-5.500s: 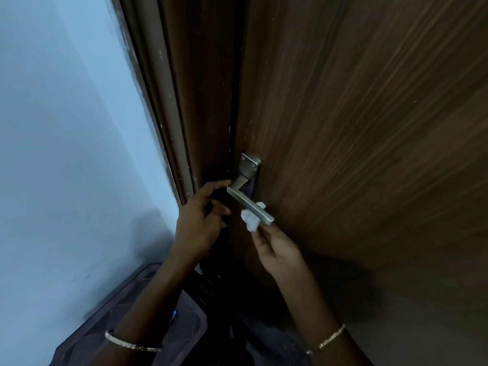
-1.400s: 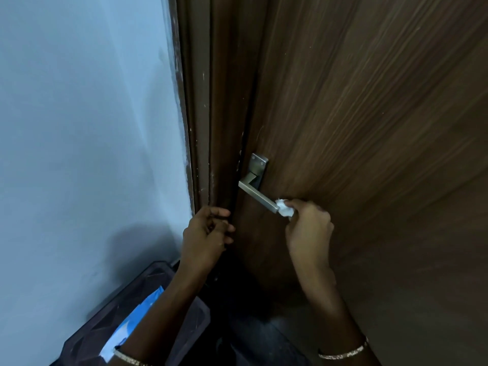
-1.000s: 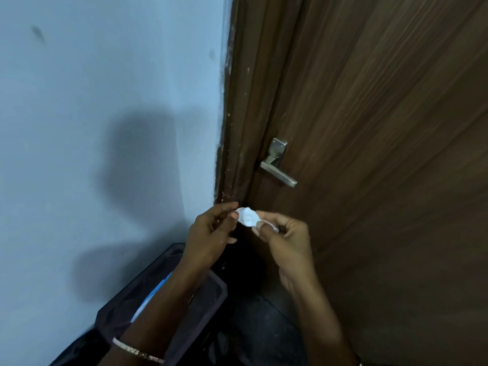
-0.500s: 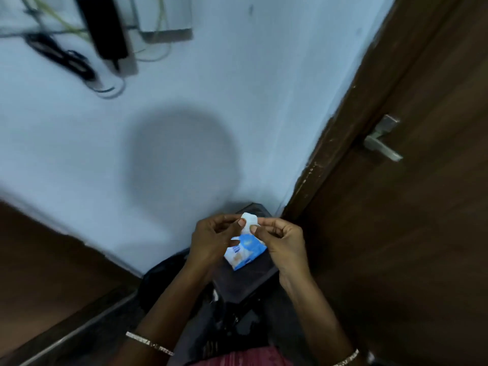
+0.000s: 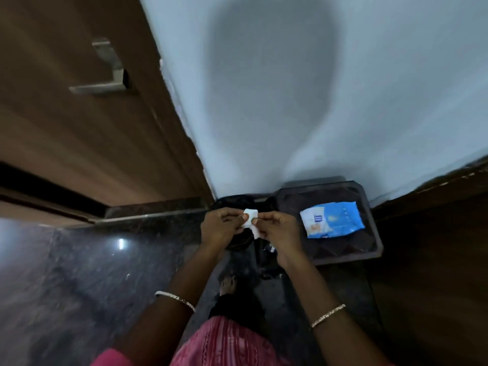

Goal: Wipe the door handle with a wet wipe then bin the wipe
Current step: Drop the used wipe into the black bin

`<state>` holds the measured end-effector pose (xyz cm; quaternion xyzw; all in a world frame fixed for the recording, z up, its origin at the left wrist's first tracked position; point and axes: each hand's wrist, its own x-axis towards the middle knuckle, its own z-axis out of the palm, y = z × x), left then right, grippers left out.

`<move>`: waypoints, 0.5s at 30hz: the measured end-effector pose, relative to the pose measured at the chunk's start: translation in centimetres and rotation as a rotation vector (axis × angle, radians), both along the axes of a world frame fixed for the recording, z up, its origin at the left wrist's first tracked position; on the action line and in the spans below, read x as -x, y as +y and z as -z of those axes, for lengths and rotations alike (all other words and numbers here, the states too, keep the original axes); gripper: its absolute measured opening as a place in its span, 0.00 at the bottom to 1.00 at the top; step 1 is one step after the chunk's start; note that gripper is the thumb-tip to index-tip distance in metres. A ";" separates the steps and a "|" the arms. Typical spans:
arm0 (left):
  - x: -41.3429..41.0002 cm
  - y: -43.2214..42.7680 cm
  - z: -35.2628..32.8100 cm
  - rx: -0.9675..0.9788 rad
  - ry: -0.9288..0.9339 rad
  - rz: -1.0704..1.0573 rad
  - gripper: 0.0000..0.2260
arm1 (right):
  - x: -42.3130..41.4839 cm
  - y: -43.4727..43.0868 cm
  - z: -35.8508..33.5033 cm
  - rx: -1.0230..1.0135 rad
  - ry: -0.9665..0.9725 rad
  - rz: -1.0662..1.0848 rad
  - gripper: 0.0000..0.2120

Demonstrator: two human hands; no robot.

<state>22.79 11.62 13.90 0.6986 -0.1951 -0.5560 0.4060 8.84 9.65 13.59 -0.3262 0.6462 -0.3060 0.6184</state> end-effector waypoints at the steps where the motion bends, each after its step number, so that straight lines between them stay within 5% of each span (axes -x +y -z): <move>1: -0.9 -0.2 1.3 -0.027 -0.001 -0.004 0.09 | -0.9 -0.2 1.4 -0.030 0.003 0.001 0.04; 15: -6.0 -8.4 29.1 -0.365 -0.101 0.047 0.12 | -8.6 -8.1 28.8 -0.311 0.039 0.218 0.11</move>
